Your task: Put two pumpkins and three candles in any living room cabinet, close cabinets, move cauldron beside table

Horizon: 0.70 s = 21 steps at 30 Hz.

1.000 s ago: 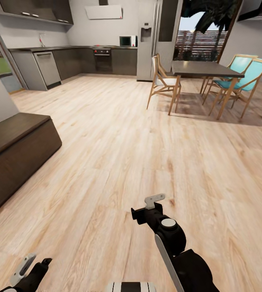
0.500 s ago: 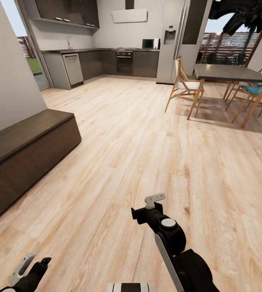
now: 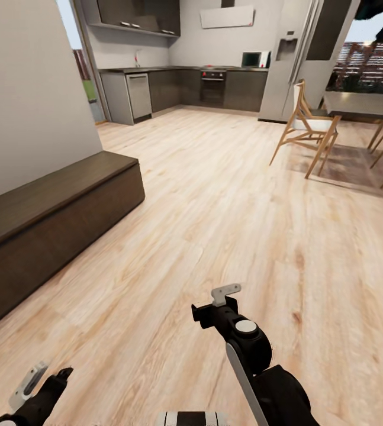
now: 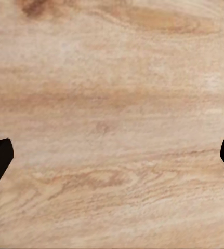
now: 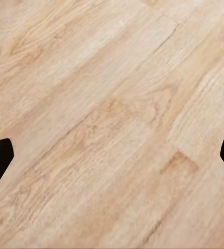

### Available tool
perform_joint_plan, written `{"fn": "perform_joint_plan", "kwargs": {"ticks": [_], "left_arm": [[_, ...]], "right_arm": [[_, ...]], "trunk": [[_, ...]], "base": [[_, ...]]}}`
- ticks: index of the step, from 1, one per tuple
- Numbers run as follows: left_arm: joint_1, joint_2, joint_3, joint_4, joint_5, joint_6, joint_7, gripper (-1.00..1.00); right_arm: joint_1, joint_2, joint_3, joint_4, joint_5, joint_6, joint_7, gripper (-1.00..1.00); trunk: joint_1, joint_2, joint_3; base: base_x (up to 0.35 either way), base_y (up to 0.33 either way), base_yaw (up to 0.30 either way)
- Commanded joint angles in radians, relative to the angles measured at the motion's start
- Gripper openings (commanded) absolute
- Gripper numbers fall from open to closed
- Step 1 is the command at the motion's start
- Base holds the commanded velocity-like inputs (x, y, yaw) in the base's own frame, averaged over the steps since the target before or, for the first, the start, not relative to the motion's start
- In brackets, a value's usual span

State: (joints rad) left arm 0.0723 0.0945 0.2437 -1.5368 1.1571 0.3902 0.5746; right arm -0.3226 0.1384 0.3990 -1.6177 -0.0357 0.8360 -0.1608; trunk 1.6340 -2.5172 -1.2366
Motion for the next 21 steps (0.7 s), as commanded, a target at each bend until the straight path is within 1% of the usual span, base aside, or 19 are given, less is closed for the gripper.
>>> {"fn": "perform_joint_plan", "kwargs": {"ticks": [1,6,10,14,16,17,18,21], "left_arm": [[0.004,0.000,0.002,-0.010,0.007,0.003,0.006,1.00],[0.011,0.001,0.002,-0.021,0.007,0.004,0.007,1.00],[0.013,0.001,0.003,-0.020,0.005,0.002,0.007,1.00],[0.014,0.008,0.008,0.014,0.001,-0.001,0.008,1.00],[0.014,0.010,0.016,0.034,0.001,-0.002,0.007,1.00],[0.014,0.008,0.037,0.055,0.001,-0.003,0.005,1.00],[0.014,0.008,0.046,0.063,0.000,-0.003,0.005,1.00],[0.014,0.007,0.055,0.072,-0.007,-0.003,0.004,1.00]], "right_arm": [[0.000,0.000,0.001,-0.001,-0.004,0.005,-0.006,1.00],[-0.001,0.000,0.001,-0.001,-0.004,0.005,-0.006,1.00],[0.000,0.000,0.001,-0.001,-0.004,0.005,-0.006,1.00],[-0.005,0.000,-0.002,-0.001,-0.004,0.006,-0.006,1.00],[-0.006,0.000,-0.002,-0.001,-0.004,0.006,-0.006,1.00],[-0.006,0.000,-0.003,-0.001,-0.004,0.006,-0.006,1.00],[-0.006,0.000,-0.002,-0.001,-0.004,0.006,-0.006,1.00],[-0.006,0.000,-0.003,-0.001,-0.004,0.006,-0.006,1.00]], "trunk": [[0.000,-0.001,-0.004],[0.003,-0.002,-0.019],[0.003,-0.002,-0.016],[0.003,-0.002,-0.013],[0.003,-0.002,-0.012],[0.003,-0.002,-0.011],[0.003,-0.002,-0.010],[0.001,-0.001,0.004]], "base": [[0.000,0.000,0.287],[0.000,0.000,0.287],[0.000,0.000,0.287],[0.000,0.000,0.287],[0.000,0.000,0.287],[0.000,0.000,0.287],[0.000,0.000,0.287],[0.000,0.000,0.287]]}}
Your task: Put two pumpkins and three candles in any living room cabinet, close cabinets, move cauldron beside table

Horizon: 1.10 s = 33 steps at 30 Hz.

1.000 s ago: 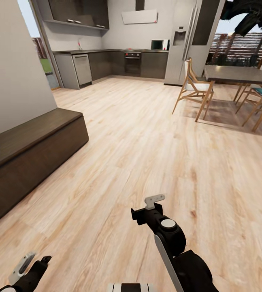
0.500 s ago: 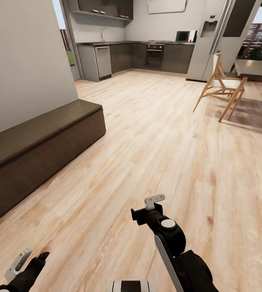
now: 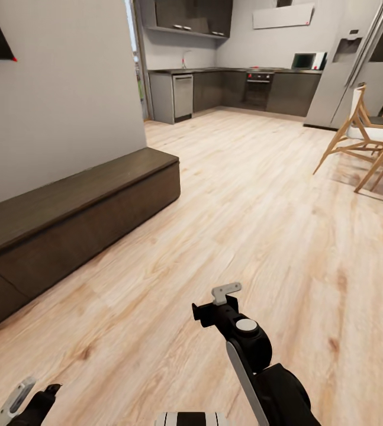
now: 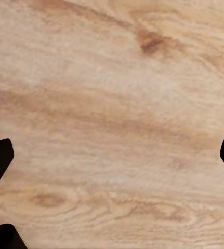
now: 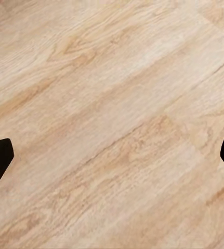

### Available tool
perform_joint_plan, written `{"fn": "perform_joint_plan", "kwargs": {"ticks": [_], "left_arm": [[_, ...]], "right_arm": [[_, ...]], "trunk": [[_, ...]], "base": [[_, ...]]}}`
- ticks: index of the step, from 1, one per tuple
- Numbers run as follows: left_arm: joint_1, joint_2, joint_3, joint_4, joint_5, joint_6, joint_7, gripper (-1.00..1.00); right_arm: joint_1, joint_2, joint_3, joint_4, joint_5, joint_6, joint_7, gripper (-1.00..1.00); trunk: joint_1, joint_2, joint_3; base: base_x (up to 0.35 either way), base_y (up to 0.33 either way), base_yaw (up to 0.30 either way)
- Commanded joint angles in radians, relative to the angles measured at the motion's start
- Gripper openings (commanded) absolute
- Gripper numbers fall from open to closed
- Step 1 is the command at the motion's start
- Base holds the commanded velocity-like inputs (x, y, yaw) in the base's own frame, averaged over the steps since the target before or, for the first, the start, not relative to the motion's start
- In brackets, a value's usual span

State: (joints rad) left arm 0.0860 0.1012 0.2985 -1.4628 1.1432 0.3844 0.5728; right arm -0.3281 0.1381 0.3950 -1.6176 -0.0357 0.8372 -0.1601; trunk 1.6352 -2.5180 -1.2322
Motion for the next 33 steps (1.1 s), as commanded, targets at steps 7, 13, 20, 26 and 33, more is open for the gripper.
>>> {"fn": "perform_joint_plan", "kwargs": {"ticks": [7,13,20,26,33], "left_arm": [[0.001,-0.002,0.003,0.003,0.002,0.002,0.012,1.00],[0.001,0.000,0.007,0.005,0.002,0.001,0.015,1.00],[0.024,-0.004,0.006,0.003,0.003,-0.001,0.020,1.00],[0.091,-0.014,0.017,-0.029,0.004,-0.002,-0.029,1.00],[0.115,-0.013,0.036,-0.039,0.002,-0.001,-0.066,1.00]], "right_arm": [[-0.003,0.000,0.000,-0.001,-0.004,0.004,-0.007,1.00],[-0.015,0.009,-0.003,-0.001,-0.004,0.005,-0.006,1.00],[-0.157,0.018,-0.193,0.008,-0.237,0.054,-0.008,1.00],[-0.183,0.019,-0.241,0.093,-0.551,0.004,-0.005,1.00],[-0.218,0.018,-0.249,0.366,-0.910,-0.293,0.004,1.00]], "trunk": [[-0.003,0.001,0.032],[-0.006,0.003,0.060],[-0.009,0.004,0.093],[-0.012,0.006,0.118],[-0.015,0.007,0.145]], "base": [[0.000,0.000,0.287],[0.000,0.000,0.287],[0.000,0.000,0.287],[0.000,0.000,0.225],[0.000,0.000,0.040]]}}
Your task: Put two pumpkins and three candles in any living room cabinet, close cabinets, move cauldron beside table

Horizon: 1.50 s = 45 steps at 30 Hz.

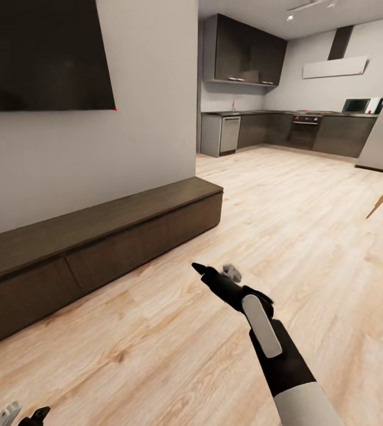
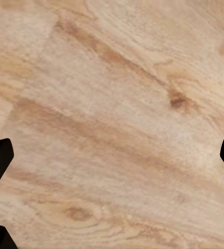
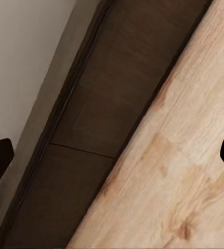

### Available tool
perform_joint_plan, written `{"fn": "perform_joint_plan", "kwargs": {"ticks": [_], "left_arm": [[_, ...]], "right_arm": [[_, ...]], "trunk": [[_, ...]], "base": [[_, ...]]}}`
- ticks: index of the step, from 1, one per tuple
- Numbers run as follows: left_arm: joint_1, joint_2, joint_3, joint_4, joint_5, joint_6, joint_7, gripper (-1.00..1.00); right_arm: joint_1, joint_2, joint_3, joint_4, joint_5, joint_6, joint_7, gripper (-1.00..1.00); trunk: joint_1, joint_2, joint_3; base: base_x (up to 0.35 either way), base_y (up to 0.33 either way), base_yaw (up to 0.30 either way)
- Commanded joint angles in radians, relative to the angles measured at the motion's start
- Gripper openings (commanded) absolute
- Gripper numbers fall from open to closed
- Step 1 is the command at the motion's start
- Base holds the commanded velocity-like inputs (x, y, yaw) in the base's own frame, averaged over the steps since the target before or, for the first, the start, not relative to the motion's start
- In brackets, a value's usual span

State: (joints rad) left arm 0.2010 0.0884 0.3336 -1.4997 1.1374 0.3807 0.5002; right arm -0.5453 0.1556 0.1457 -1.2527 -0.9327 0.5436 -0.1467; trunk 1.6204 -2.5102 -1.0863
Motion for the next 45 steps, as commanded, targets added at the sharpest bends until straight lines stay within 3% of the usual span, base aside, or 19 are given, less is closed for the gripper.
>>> {"fn": "perform_joint_plan", "kwargs": {"ticks": [1,4,8,9,11,15,18,23,26,30,32,38,45], "left_arm": [[0.001,0.000,0.001,-0.002,0.008,0.002,0.006,1.00],[0.002,0.000,0.002,-0.001,0.007,0.002,0.004,1.00],[0.003,0.001,0.003,-0.001,0.007,0.001,0.004,1.00],[0.003,0.000,0.002,-0.001,0.007,0.001,0.004,1.00],[0.003,0.000,0.002,0.000,0.006,0.001,0.005,1.00],[0.003,0.003,0.003,0.017,0.007,0.001,0.006,1.00],[0.003,0.004,0.005,0.027,0.007,0.001,0.005,1.00],[0.003,0.005,0.006,0.029,0.007,0.001,0.004,1.00],[0.003,0.004,0.005,0.027,0.007,0.001,0.002,1.00],[0.003,-0.005,0.012,0.026,0.007,-0.009,0.001,1.00],[0.003,-0.012,0.026,0.028,0.011,-0.044,-0.002,1.00],[0.004,-0.021,0.042,0.032,0.012,-0.115,-0.003,1.00],[0.005,-0.022,0.045,0.033,0.013,-0.131,-0.002,1.00]], "right_arm": [[-0.013,0.000,0.000,0.027,-0.031,-0.021,-0.009,1.00],[-0.045,0.000,0.002,0.113,-0.080,-0.077,0.005,1.00],[-0.052,-0.003,-0.003,0.129,-0.094,-0.092,0.085,1.00],[-0.055,-0.005,-0.006,0.133,-0.100,-0.092,0.142,1.00],[-0.058,-0.008,-0.009,0.143,-0.101,-0.086,0.164,1.00],[-0.065,-0.012,-0.035,0.204,-0.118,-0.065,0.152,1.00],[-0.066,-0.013,-0.110,0.237,-0.168,-0.058,0.143,1.00],[-0.071,-0.015,-0.158,0.336,-0.197,-0.055,0.139,1.00],[-0.094,-0.026,-0.203,0.427,-0.240,-0.057,0.137,1.00],[-0.105,-0.031,-0.263,0.469,-0.280,-0.061,0.131,1.00],[-0.108,-0.033,-0.286,0.479,-0.291,-0.062,0.108,1.00],[-0.113,-0.038,-0.307,0.482,-0.303,-0.063,0.042,1.00],[-0.113,-0.056,-0.311,0.477,-0.308,-0.062,0.029,1.00]], "trunk": [[-0.001,0.000,0.003],[-0.002,0.001,0.015],[-0.004,0.002,0.030],[-0.004,0.002,0.034],[-0.005,0.002,0.042],[-0.007,0.003,0.057],[-0.008,0.004,0.069],[-0.010,0.005,0.088],[-0.012,0.006,0.100],[-0.014,0.007,0.115],[-0.015,0.007,0.123],[-0.017,0.009,0.146],[-0.020,0.010,0.170]], "base": [[0.000,0.000,0.010],[0.000,0.000,0.006],[0.000,0.000,0.002],[0.000,0.000,0.000],[0.000,0.000,0.000],[0.000,0.000,0.000],[0.000,0.000,0.000],[0.000,0.000,0.000],[0.000,0.000,0.000],[0.000,0.000,0.000],[0.000,0.000,0.000],[0.000,0.000,0.111],[0.000,0.000,0.259]]}}
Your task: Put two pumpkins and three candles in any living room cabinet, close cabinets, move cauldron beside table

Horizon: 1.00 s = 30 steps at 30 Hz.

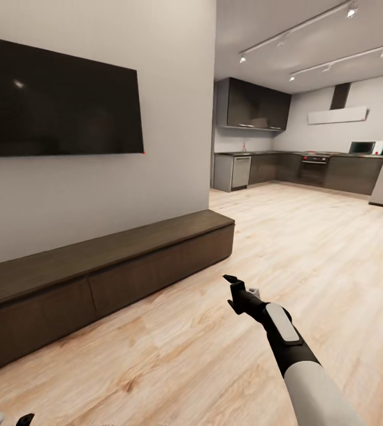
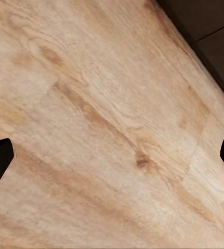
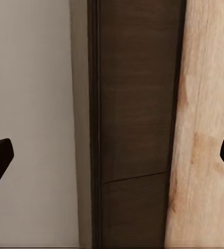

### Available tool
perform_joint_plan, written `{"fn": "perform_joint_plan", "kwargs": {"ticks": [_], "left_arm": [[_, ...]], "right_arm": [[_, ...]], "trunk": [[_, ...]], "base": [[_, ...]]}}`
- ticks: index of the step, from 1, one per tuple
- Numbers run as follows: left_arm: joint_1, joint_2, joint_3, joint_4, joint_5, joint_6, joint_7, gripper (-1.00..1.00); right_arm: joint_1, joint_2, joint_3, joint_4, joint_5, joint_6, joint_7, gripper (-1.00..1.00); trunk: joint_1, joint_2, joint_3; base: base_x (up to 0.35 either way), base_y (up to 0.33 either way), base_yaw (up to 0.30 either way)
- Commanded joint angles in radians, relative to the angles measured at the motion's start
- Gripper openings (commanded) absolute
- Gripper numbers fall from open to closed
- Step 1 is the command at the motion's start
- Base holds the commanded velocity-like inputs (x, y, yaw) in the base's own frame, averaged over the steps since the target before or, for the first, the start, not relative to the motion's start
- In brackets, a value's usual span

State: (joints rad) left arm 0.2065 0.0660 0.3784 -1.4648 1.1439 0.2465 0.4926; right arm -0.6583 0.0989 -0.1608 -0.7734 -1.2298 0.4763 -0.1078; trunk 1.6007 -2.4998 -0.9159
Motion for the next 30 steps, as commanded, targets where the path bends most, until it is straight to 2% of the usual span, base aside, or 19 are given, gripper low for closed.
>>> {"fn": "perform_joint_plan", "kwargs": {"ticks": [1,7,15,30], "left_arm": [[0.000,0.000,0.001,-0.002,0.006,0.003,0.006,1.00],[0.015,0.005,0.000,-0.002,0.003,0.011,0.006,1.00],[0.029,0.011,-0.003,0.001,0.000,0.016,0.006,1.00],[0.030,0.017,-0.007,0.006,0.000,0.017,0.005,1.00]], "right_arm": [[0.000,0.000,-0.004,-0.002,-0.011,0.005,-0.010,1.00],[0.001,-0.004,-0.006,0.004,-0.011,0.005,-0.009,1.00],[0.002,-0.005,-0.006,0.010,-0.011,0.008,-0.009,1.00],[0.002,-0.002,-0.005,0.009,-0.011,0.009,-0.011,1.00]], "trunk": [[0.000,0.000,-0.001],[0.000,0.000,-0.001],[-0.001,0.000,0.003],[-0.058,0.104,0.050]], "base": [[0.000,0.000,0.283],[0.029,0.000,0.163],[0.270,-0.061,0.018],[0.316,-0.200,0.001]]}}
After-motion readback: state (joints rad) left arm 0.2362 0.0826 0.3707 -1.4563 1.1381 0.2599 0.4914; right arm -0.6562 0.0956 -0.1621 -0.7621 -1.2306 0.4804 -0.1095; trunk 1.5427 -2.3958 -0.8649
